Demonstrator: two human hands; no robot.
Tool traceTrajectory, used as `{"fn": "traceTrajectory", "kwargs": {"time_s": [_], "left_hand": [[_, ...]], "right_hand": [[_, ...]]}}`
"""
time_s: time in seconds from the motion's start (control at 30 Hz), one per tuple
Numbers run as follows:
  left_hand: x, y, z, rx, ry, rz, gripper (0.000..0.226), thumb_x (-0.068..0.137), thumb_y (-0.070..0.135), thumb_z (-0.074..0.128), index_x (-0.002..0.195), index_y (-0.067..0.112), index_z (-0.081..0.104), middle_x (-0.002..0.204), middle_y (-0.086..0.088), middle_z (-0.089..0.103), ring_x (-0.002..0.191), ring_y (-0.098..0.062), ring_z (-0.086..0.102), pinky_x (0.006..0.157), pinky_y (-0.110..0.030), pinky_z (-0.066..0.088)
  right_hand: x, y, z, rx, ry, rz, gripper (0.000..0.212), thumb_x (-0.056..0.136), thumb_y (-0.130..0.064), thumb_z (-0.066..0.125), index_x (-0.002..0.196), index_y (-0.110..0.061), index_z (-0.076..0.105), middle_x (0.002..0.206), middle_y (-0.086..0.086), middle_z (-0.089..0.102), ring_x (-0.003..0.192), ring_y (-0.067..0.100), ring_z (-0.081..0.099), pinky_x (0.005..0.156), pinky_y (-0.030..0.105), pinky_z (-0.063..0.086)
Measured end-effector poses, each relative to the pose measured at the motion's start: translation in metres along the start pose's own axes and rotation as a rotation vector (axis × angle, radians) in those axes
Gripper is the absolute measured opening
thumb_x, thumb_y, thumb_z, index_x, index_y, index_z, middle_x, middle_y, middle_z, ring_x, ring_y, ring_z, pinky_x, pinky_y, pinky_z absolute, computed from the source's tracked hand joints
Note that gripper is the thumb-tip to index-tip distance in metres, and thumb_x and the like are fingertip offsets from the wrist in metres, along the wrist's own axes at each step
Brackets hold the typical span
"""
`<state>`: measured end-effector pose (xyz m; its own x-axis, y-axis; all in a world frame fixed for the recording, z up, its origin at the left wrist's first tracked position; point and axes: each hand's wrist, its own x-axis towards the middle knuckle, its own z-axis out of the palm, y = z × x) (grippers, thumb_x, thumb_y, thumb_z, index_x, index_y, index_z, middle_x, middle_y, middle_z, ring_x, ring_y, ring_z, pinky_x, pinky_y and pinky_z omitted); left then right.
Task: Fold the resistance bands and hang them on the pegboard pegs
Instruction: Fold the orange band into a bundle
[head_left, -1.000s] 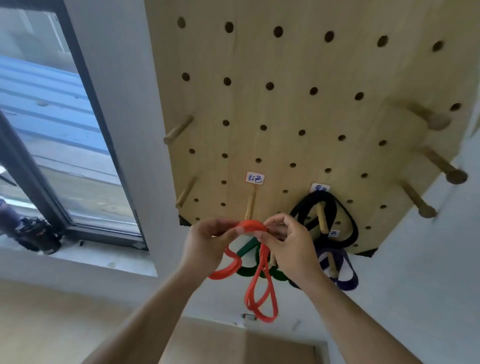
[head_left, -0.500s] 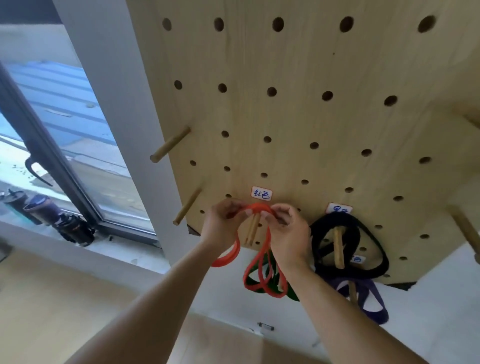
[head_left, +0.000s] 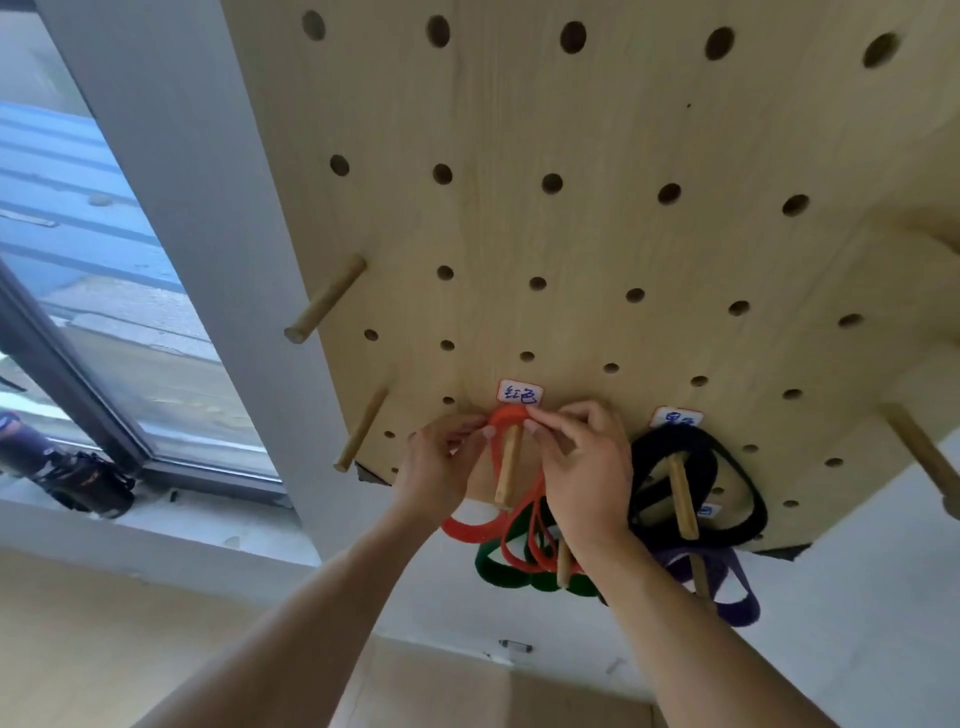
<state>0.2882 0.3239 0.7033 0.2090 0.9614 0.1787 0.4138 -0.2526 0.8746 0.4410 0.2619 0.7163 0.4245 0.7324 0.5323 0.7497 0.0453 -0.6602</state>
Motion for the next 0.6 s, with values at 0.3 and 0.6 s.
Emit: {"fn": "traceTrajectory", "kwargs": {"time_s": [0.3, 0.6], "left_hand": [[-0.002, 0.009, -0.012, -0.069, 0.099, 0.037, 0.017, 0.088, 0.029, 0.077, 0.104, 0.035, 0.075, 0.100, 0.025, 0.070, 0.093, 0.009, 0.066, 0.076, -0.009, 0.052], [-0.009, 0.010, -0.012, -0.170, 0.063, 0.027, 0.016, 0.088, 0.028, 0.077, 0.099, 0.038, 0.073, 0.094, 0.025, 0.072, 0.091, 0.012, 0.065, 0.075, -0.009, 0.050]], "right_hand": [[0.001, -0.011, -0.013, 0.154, -0.053, 0.109, 0.019, 0.090, -0.032, 0.076, 0.108, -0.027, 0.080, 0.096, -0.019, 0.063, 0.081, 0.001, 0.067, 0.076, 0.031, 0.062], [-0.014, -0.011, -0.024, 0.098, 0.005, 0.148, 0.018, 0.091, -0.029, 0.076, 0.106, -0.021, 0.081, 0.094, -0.011, 0.066, 0.078, -0.001, 0.065, 0.070, 0.010, 0.052]]}}
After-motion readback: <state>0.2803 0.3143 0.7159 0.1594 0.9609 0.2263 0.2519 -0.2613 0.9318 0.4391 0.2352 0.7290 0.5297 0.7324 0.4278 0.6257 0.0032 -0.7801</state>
